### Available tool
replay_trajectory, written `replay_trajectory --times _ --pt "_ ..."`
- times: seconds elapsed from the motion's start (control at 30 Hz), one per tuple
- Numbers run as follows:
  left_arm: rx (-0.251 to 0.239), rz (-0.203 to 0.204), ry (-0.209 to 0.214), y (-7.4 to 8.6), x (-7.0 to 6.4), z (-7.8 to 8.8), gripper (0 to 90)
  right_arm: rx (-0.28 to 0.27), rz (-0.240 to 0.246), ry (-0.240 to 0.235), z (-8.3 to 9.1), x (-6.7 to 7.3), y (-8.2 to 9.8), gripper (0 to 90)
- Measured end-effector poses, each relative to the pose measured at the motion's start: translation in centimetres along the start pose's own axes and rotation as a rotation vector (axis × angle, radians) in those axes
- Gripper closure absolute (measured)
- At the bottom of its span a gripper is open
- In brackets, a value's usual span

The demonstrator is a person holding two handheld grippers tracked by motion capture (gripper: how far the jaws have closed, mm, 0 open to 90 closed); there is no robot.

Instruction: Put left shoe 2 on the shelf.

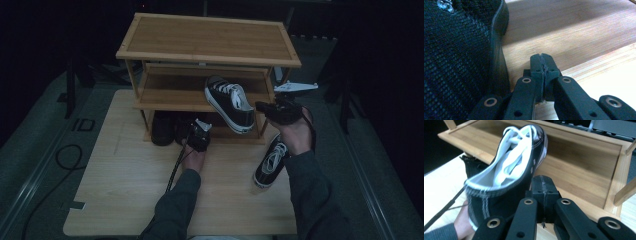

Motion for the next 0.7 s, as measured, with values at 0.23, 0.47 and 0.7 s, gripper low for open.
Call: replay_trajectory --times 0.23,0.47,0.7 --pt "0.0 0.002 0.0 0.0 0.0 0.0 89.1 0.021 0.036 -0.012 0.4 0.4 1.2 90.0" --pt "0.0 0.0 -0.001 0.0 0.0 0.0 89.1 0.04 0.085 -0.041 1.5 1.1 2.8 90.0" --pt "-0.002 0.002 -0.003 0.0 -0.1 0.0 89.4 0.043 0.13 -0.066 2.5 2.6 3.8 90.0"
Point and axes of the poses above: each handheld gripper's, and its own axes: z roughly backward along the jaws, y roughly out of its underside, x roughly to its left, the point moved 1 cm from there along -z, roughly forward along the jaws, and after that the axes turned 6 degrees about y, right-handed, at the moved point
